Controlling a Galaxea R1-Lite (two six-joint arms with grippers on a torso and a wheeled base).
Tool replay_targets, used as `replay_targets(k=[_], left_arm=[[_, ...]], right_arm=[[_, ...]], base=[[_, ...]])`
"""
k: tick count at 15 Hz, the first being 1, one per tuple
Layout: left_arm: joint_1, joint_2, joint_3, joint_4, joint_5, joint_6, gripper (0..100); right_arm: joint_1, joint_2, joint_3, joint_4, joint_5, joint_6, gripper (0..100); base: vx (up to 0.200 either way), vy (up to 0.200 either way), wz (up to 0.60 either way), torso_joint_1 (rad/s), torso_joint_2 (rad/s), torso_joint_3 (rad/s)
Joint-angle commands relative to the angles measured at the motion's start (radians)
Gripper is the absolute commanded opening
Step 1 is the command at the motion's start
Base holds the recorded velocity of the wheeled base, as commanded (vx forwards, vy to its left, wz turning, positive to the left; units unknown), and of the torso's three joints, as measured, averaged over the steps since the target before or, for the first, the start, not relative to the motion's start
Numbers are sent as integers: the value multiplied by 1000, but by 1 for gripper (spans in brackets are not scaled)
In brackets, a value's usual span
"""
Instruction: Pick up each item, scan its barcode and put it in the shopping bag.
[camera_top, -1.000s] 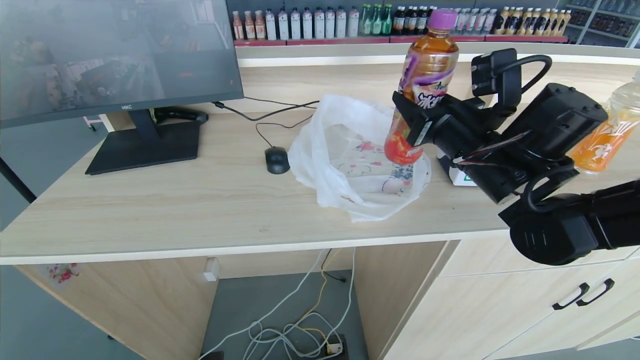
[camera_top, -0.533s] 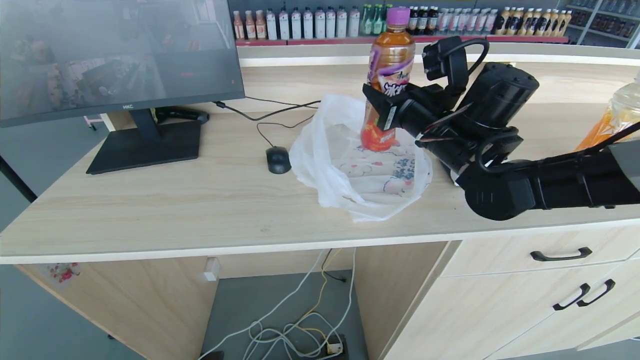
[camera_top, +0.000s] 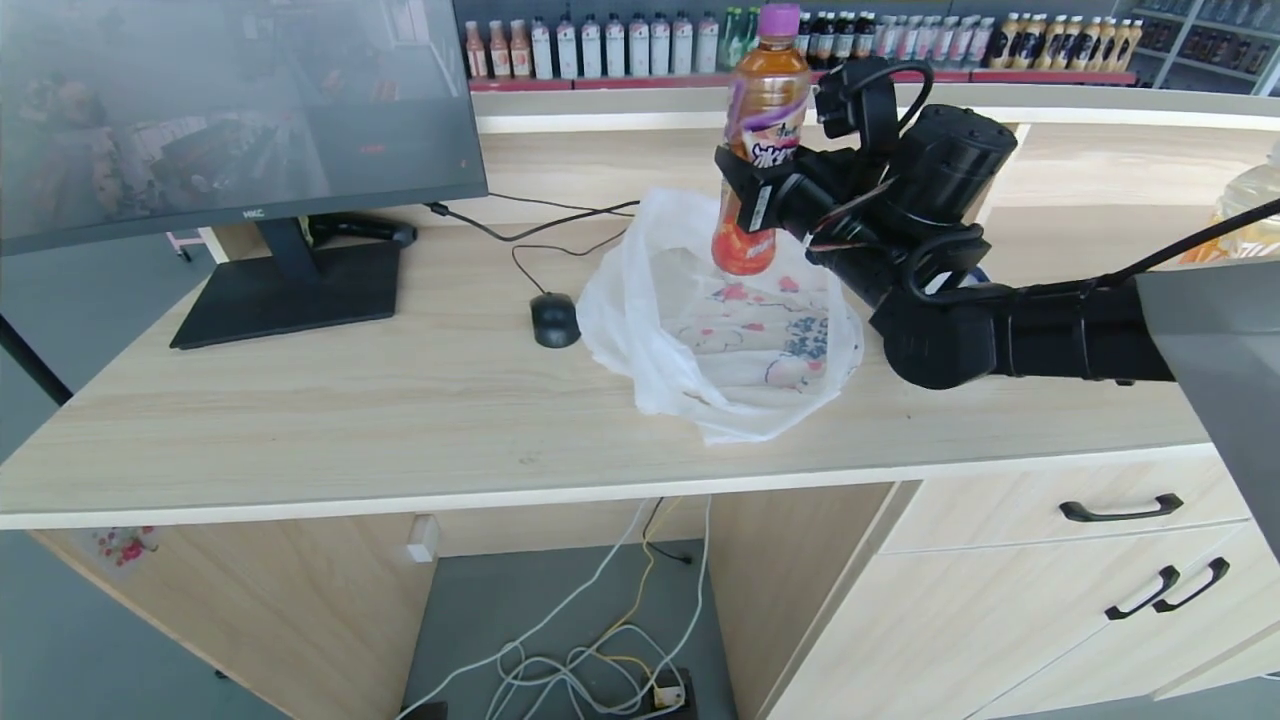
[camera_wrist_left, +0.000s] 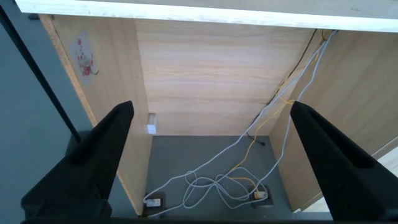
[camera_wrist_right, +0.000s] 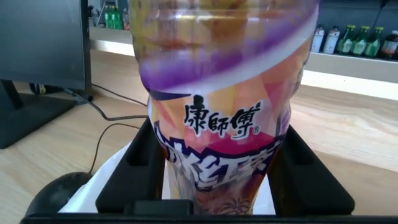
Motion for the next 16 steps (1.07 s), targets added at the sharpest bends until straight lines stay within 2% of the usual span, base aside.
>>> replay_targets(k=[1, 16], left_arm=[[0, 0, 0, 0, 0, 0, 100], [0, 1, 0, 0, 0, 0, 100]], right_arm=[[2, 57, -46, 7, 1, -1, 0], [31, 132, -43, 8, 1, 36, 0]], base=[[0, 0, 0, 0, 0, 0], [0, 0, 0, 0, 0, 0]])
